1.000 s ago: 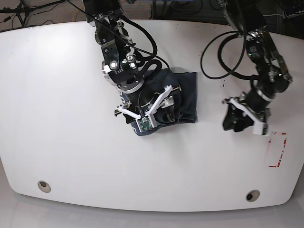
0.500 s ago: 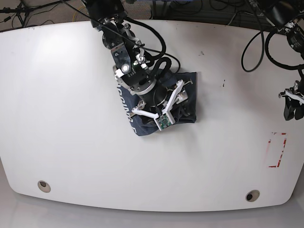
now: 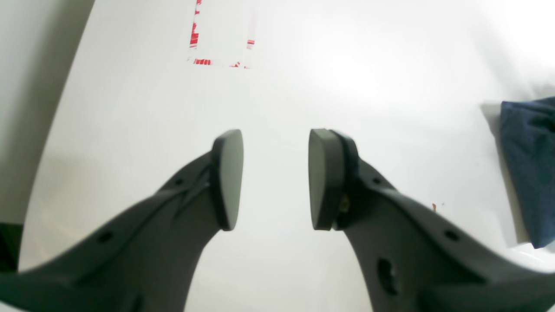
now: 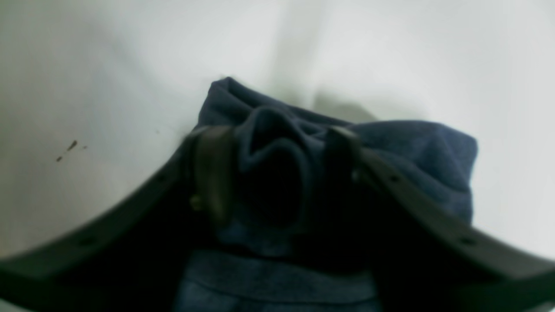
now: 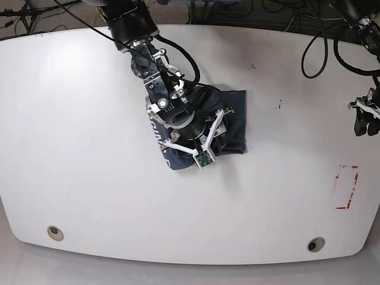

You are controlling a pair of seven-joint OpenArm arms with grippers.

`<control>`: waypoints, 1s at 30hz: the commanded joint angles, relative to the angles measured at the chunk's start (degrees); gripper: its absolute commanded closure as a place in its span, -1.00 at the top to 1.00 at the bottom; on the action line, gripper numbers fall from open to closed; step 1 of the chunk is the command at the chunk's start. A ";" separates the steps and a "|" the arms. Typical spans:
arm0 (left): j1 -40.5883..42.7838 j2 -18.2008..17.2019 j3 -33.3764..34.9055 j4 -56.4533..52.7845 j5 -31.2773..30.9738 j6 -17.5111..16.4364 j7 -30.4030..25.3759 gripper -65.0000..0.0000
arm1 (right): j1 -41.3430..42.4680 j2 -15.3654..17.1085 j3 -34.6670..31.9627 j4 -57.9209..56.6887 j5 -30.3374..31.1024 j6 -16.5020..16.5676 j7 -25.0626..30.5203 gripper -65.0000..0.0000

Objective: Fold the T-shirt properly
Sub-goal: 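Press the folded bundle down with the right gripper, left gripper withdrawn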

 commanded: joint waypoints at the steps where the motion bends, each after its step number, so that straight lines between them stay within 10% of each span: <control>1: -0.44 -1.02 -0.08 -1.44 -1.04 -0.20 -1.25 -0.28 | 1.37 -0.56 -1.95 1.03 0.29 -0.14 1.21 -0.74; 4: -0.62 -1.02 0.09 -2.50 -1.04 -0.90 -1.25 -0.28 | 1.37 -0.48 -3.89 1.12 0.29 -0.14 1.12 -1.00; 30: 0.97 0.65 9.76 -3.73 0.90 -5.30 -1.16 -0.28 | 7.35 -8.04 -9.16 -3.72 0.38 -4.18 1.12 -1.00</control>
